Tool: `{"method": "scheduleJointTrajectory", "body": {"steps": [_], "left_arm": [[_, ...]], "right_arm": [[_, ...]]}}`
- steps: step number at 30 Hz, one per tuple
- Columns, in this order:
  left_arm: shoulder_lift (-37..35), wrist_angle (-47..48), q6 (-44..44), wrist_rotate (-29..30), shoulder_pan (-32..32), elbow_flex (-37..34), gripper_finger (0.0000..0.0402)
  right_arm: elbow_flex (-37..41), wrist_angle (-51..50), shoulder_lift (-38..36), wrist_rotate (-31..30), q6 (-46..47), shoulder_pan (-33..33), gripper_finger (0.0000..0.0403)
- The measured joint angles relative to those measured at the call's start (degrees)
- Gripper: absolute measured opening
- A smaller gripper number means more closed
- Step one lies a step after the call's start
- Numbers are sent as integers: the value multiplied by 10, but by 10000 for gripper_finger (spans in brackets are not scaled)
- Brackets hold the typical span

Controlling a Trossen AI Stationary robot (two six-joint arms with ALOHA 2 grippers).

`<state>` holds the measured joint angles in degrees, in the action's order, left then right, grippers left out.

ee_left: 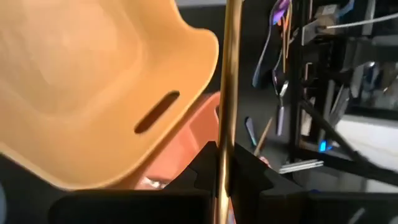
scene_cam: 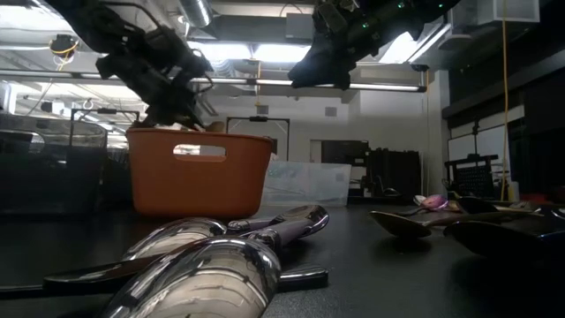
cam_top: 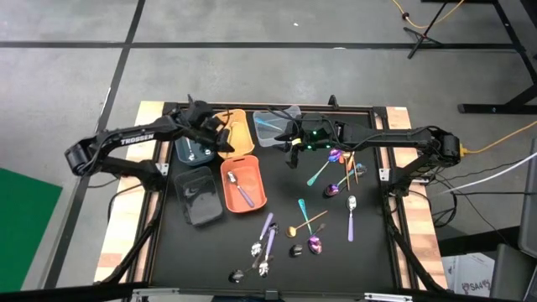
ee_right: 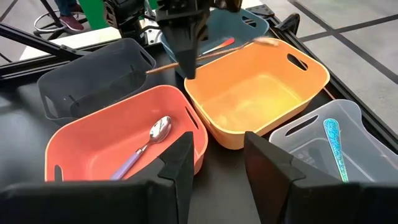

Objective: Sort silverware by color (type)
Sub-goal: Put the gold spoon into the yellow bin

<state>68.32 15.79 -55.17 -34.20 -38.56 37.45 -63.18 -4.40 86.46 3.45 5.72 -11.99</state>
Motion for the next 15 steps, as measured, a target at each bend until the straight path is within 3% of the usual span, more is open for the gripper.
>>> {"method": "scheduleJointTrajectory", "body": {"steps": [15], "left_arm": [[19,15,-28,29,-35,0,42]], "right_arm": [[0,0,0,1,0,0,128]]}}
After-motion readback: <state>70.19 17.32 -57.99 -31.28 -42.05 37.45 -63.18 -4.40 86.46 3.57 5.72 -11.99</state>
